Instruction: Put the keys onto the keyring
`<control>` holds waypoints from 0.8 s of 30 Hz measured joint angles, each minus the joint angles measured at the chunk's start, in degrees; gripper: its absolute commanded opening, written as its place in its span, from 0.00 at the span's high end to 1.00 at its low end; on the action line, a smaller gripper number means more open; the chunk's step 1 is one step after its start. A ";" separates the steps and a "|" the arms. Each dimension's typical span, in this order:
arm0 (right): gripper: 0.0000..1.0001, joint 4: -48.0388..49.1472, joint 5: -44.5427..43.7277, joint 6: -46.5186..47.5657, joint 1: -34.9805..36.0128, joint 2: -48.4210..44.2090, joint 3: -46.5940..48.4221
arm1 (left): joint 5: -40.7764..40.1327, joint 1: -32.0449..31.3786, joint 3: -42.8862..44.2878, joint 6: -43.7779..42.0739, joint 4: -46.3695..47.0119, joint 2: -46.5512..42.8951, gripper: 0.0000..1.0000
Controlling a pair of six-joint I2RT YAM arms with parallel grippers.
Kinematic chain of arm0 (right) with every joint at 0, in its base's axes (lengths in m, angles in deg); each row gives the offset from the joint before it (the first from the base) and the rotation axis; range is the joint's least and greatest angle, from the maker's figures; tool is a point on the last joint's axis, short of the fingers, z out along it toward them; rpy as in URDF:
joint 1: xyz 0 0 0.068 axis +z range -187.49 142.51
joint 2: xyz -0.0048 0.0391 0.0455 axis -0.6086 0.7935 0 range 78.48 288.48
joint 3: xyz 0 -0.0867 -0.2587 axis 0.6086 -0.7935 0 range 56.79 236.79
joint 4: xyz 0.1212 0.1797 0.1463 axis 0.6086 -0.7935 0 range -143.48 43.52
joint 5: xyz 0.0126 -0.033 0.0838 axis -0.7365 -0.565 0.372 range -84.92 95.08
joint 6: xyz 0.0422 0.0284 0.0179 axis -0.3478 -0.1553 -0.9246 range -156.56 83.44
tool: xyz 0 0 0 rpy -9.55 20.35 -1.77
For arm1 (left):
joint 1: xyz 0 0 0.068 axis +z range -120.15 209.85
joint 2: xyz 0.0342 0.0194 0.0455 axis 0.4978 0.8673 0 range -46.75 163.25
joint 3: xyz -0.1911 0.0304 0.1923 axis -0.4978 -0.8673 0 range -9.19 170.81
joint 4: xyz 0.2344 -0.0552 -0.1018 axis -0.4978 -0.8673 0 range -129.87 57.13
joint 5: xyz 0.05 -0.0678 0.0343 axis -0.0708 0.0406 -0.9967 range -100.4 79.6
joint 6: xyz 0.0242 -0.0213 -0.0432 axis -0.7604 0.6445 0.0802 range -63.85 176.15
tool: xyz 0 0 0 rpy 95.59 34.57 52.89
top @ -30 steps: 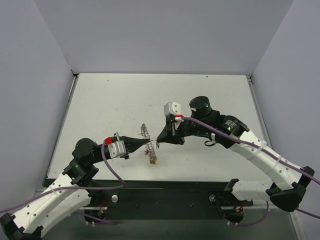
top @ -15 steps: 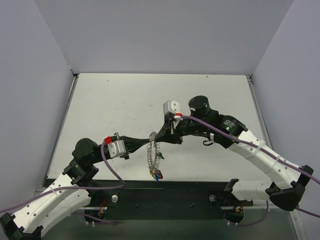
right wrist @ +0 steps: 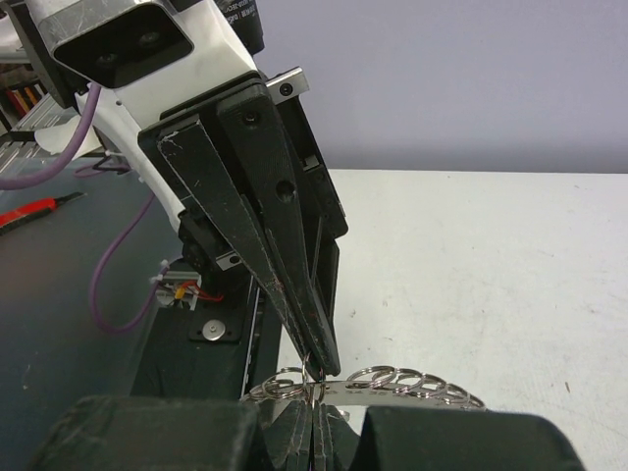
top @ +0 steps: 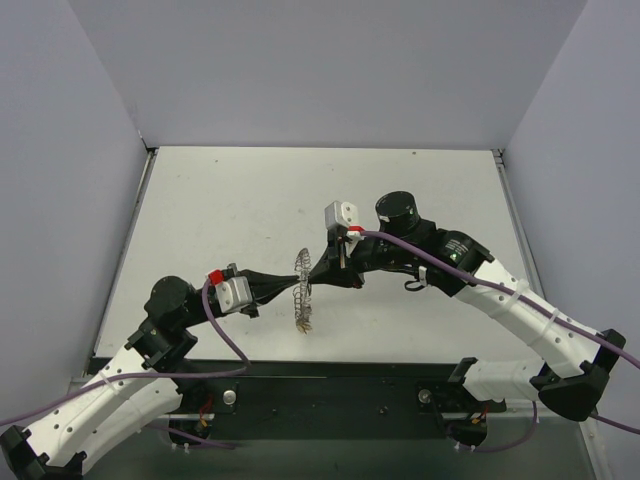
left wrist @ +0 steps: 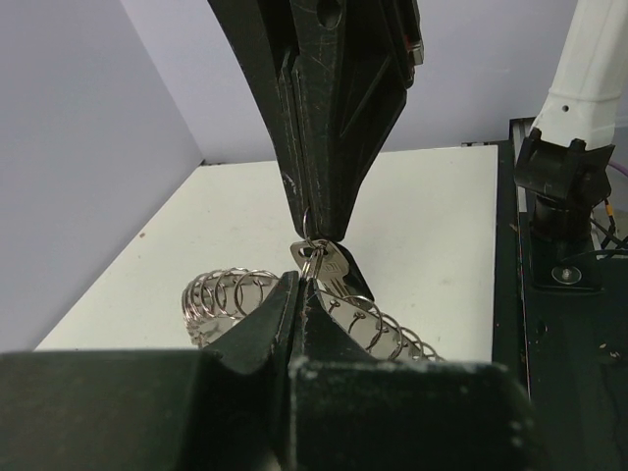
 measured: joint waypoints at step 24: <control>1.00 5.40 -4.00 -2.89 1.01 -4.57 -4.48 | -12.28 0.37 0.31 10.95 0.83 0.20 1.00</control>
